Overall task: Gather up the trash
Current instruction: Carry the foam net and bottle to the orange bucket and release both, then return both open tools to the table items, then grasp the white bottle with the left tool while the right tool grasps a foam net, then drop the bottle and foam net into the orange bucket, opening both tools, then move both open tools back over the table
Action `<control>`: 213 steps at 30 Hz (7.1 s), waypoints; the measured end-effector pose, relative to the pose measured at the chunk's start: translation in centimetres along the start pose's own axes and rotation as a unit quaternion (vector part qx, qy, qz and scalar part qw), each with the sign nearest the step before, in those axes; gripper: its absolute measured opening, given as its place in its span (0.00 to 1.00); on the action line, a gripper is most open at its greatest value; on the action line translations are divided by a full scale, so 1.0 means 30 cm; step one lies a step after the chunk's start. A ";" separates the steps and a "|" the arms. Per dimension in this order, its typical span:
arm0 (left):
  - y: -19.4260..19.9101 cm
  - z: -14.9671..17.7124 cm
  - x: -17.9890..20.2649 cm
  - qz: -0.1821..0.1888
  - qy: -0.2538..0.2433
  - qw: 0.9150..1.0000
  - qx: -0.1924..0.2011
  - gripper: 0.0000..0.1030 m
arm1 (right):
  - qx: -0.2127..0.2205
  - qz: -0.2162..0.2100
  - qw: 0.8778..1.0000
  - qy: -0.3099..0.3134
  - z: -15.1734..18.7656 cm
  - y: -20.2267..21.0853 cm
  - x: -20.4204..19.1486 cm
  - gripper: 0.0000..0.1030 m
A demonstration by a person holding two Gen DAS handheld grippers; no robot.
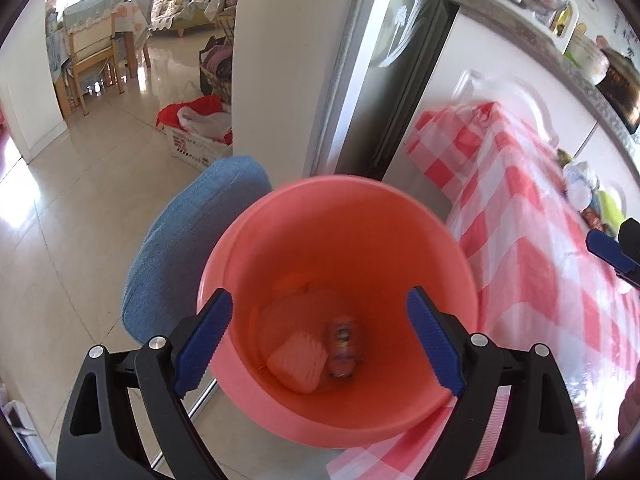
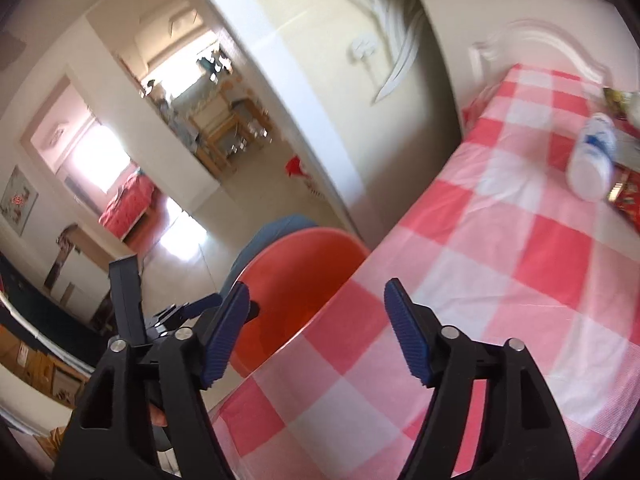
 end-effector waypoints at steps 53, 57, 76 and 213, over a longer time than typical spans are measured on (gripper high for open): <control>-0.272 -0.307 1.218 0.117 -0.240 0.964 -0.010 0.87 | 0.233 0.027 0.929 -0.285 0.061 0.715 0.945 0.82; -0.290 -0.305 1.224 0.122 -0.238 0.964 -0.010 0.79 | 0.233 0.047 0.931 -0.276 0.071 0.693 0.851 0.82; -0.309 -0.280 1.237 0.127 -0.242 0.962 -0.011 0.50 | 0.167 0.101 0.951 -0.239 0.107 0.526 0.778 0.65; 0.122 -0.027 0.163 0.061 -0.003 0.998 0.010 0.86 | 0.061 0.011 0.998 -0.024 0.030 0.161 0.125 0.79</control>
Point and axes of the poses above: each gripper's, at about its wrist camera, not at the fingertips, and y roughly against the way its jaws point, x to its right, z to its underside, the point moved 6 cm from there along -y, roughly the way its jaws point
